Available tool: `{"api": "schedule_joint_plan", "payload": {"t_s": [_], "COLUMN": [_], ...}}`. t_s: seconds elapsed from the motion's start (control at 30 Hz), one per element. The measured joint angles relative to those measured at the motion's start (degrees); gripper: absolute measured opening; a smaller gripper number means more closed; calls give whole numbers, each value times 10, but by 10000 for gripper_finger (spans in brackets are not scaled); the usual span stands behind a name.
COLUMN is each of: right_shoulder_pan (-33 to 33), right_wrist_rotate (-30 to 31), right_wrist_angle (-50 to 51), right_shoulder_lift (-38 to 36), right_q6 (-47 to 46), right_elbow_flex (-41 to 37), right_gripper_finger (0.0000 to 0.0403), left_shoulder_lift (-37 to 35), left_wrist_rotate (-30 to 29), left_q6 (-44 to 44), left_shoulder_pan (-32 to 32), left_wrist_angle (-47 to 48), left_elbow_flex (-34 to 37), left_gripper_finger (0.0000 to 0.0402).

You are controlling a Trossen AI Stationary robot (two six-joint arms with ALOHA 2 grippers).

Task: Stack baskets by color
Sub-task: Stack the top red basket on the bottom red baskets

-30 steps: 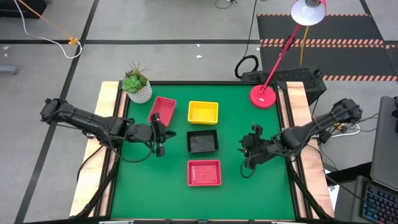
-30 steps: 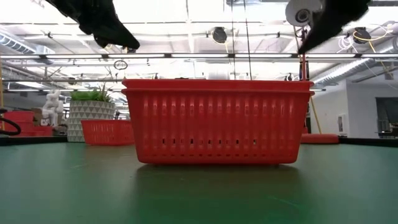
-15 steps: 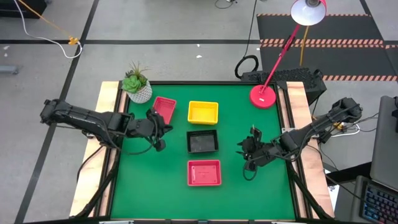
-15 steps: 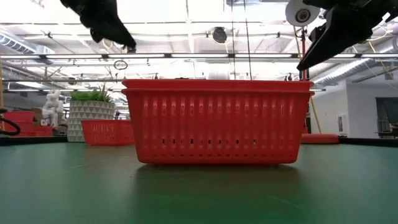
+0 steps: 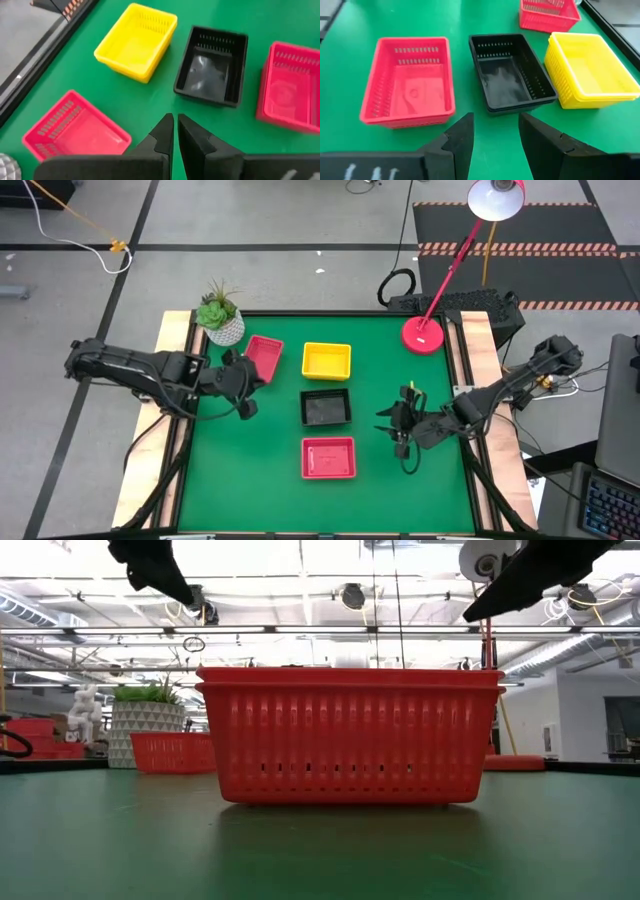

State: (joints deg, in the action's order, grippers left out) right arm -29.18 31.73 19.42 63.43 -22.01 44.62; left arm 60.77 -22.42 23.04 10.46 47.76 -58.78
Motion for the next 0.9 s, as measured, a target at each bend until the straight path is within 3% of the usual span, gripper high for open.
{"api": "schedule_joint_plan", "payload": {"t_s": [0.37,0.6,0.9], "right_shoulder_pan": [-14,-15,-25], "right_wrist_rotate": [0,-3,-3], "right_wrist_angle": [-9,-8,-11], "right_shoulder_lift": [-14,-14,-14], "right_q6": [15,15,17], "right_elbow_flex": [0,0,0], "right_gripper_finger": [119,104,102], "left_shoulder_lift": [85,135,146], "left_wrist_rotate": [32,77,105], "left_q6": [2,-94,-138], "left_shoulder_pan": [-45,-108,-230], "left_wrist_angle": [220,264,287], "left_elbow_flex": [-155,-235,-244], "left_gripper_finger": [26,26,26]}}
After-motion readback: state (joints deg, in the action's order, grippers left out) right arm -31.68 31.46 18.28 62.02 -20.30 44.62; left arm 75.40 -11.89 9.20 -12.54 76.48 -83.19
